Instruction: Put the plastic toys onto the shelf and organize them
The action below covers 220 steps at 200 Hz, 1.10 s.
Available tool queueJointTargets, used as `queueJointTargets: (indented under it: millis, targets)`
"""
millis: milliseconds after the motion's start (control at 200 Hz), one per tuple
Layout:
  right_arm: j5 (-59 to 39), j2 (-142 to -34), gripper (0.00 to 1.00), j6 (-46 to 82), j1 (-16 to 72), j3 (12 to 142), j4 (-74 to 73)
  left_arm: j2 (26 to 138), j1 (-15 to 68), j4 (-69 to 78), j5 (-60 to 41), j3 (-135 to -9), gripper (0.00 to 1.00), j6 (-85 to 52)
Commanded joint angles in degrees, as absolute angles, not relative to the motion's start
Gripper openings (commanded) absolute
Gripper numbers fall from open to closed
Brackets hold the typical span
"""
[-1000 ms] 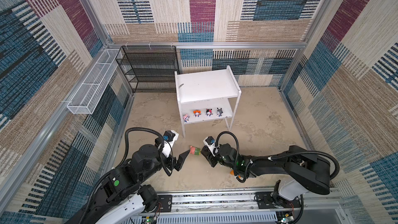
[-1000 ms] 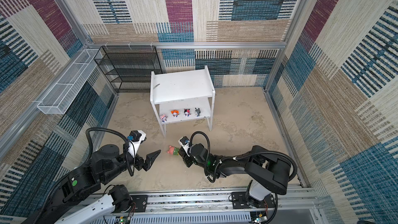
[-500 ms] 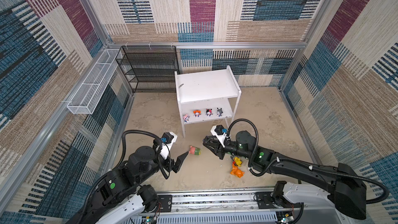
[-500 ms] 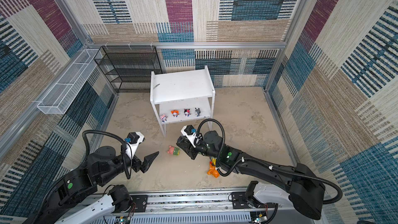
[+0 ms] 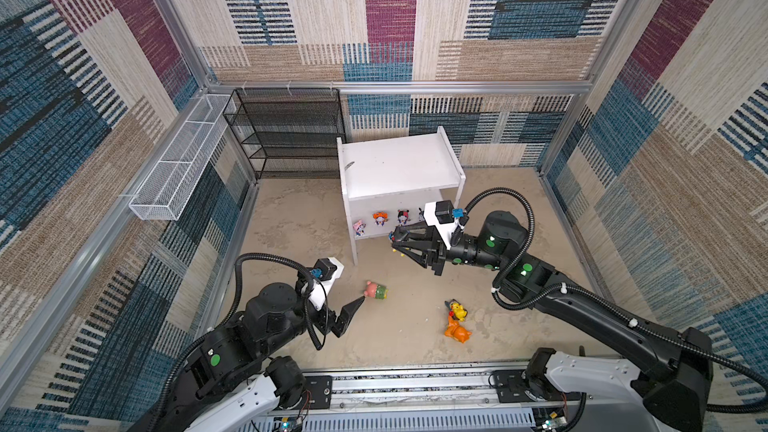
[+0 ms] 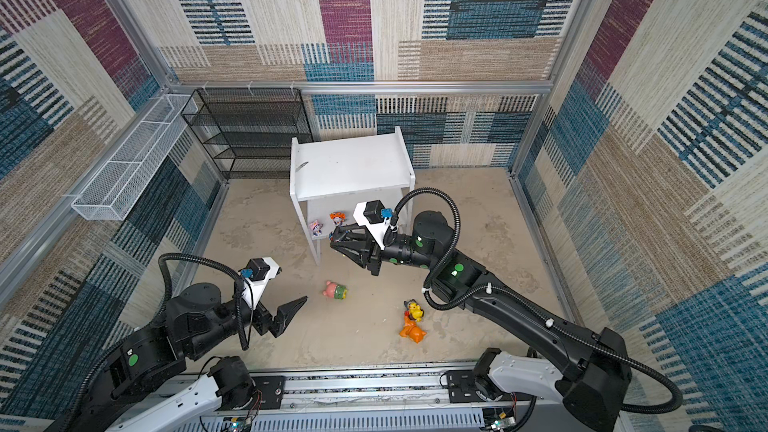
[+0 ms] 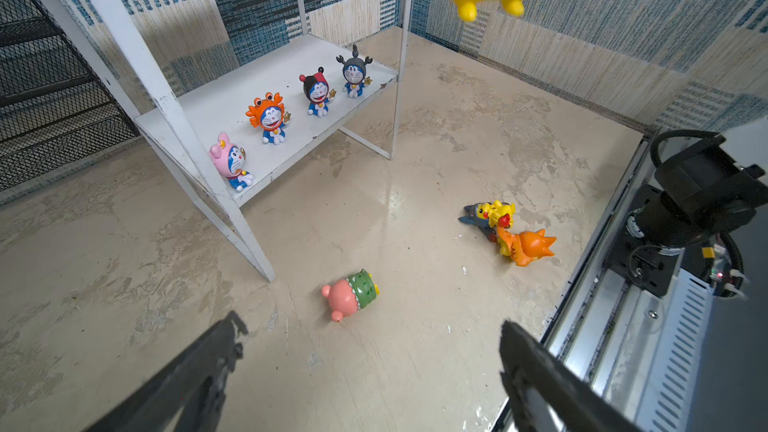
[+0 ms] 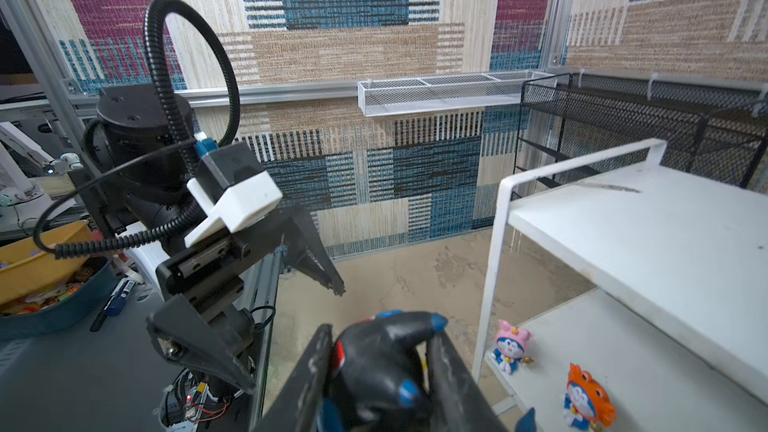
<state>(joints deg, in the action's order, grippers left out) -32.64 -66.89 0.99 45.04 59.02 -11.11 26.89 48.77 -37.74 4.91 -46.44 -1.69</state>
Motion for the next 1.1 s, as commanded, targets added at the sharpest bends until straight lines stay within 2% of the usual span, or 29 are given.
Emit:
queueJointTargets:
  millis: [0,296,556,842,1097]
  targets:
    - [-38.9,-69.6,0.3,-0.1,43.5,63.8,-12.5,26.5,48.8,-36.5,3.9,-46.1,0.99,-0.3]
    - [-45.4,-83.4,0.3,-1.1,38.8,78.3,-14.2,26.5,48.7,-35.8,3.7,-48.1,0.99,1.7]
    - [-50.3,-94.0,0.3,-0.3,36.6,89.2,-14.9,30.5,48.7,-32.9,10.2,-54.5,0.99,9.4]
    - [-58.3,-103.9,0.3,-0.1,35.2,97.8,-16.8,33.8,48.7,-28.0,9.5,-56.4,0.99,13.5]
    - [-61.2,-110.5,0.29,1.4,34.9,103.9,-16.5,33.7,48.6,-27.0,9.0,-56.5,0.99,14.9]
